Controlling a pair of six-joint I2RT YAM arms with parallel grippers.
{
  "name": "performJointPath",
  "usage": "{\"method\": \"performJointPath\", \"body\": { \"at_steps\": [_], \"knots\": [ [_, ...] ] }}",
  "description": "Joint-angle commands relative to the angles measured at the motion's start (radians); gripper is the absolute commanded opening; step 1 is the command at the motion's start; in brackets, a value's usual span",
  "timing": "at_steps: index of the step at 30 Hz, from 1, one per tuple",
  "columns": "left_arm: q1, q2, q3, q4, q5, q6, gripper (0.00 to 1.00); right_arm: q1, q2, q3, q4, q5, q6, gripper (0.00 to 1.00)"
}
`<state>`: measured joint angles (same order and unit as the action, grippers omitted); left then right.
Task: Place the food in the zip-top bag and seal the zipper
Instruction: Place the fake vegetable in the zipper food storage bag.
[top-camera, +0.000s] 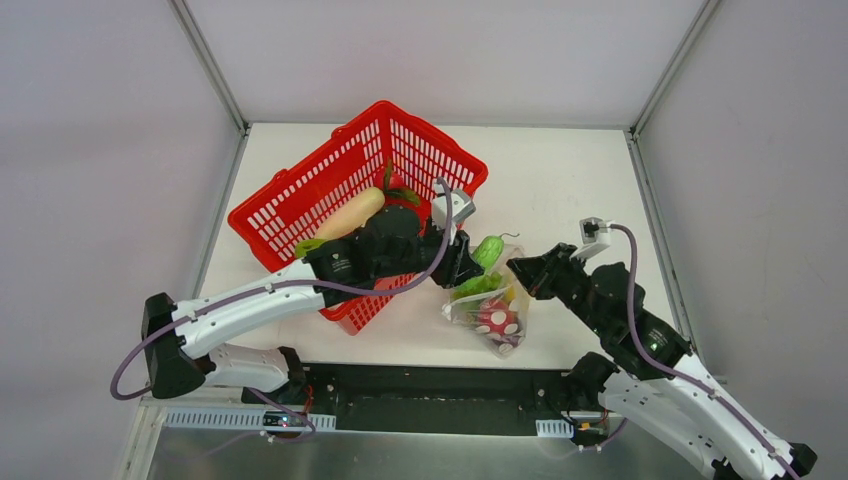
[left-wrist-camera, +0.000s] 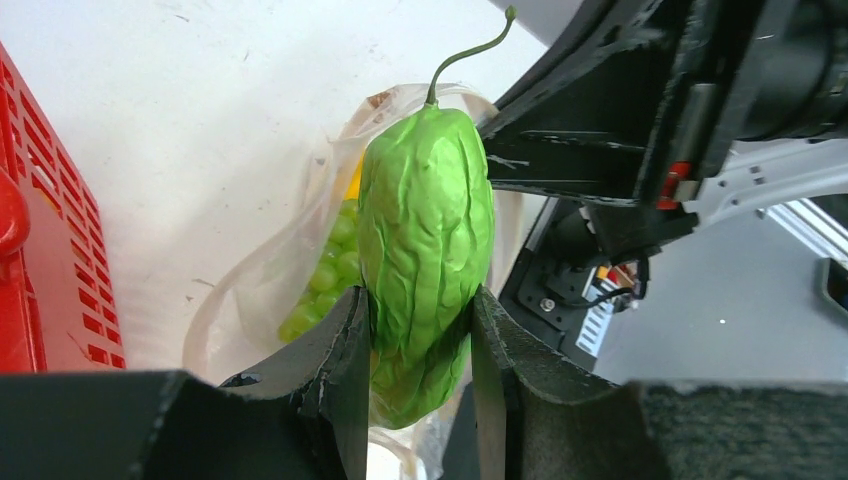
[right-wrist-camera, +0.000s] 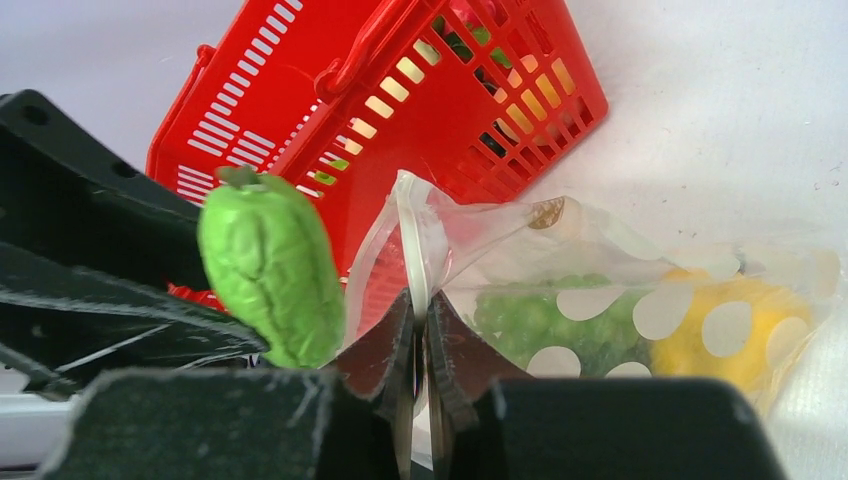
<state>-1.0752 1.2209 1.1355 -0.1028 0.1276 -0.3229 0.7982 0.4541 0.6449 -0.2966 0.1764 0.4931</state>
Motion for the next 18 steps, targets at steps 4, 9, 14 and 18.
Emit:
{"method": "performJointPath", "body": {
  "at_steps": [4, 9, 14, 18],
  "knots": [
    [-0.011, 0.041, -0.030, 0.122, -0.029, 0.052, 0.11, 0.002, -0.029, 0.049, 0.039, 0.006, 0.011, 0.09],
    [-0.030, 0.036, -0.091, 0.107, -0.089, 0.053, 0.12, 0.002, -0.053, 0.047, 0.032, 0.032, 0.013, 0.09],
    [-0.048, 0.034, -0.130, 0.107, -0.076, 0.062, 0.15, 0.002, -0.055, 0.046, 0.026, 0.051, 0.007, 0.09],
    [-0.063, 0.048, -0.112, 0.045, -0.060, 0.084, 0.17, 0.002, -0.049, 0.048, 0.026, 0.051, 0.009, 0.09]
  ]
}}
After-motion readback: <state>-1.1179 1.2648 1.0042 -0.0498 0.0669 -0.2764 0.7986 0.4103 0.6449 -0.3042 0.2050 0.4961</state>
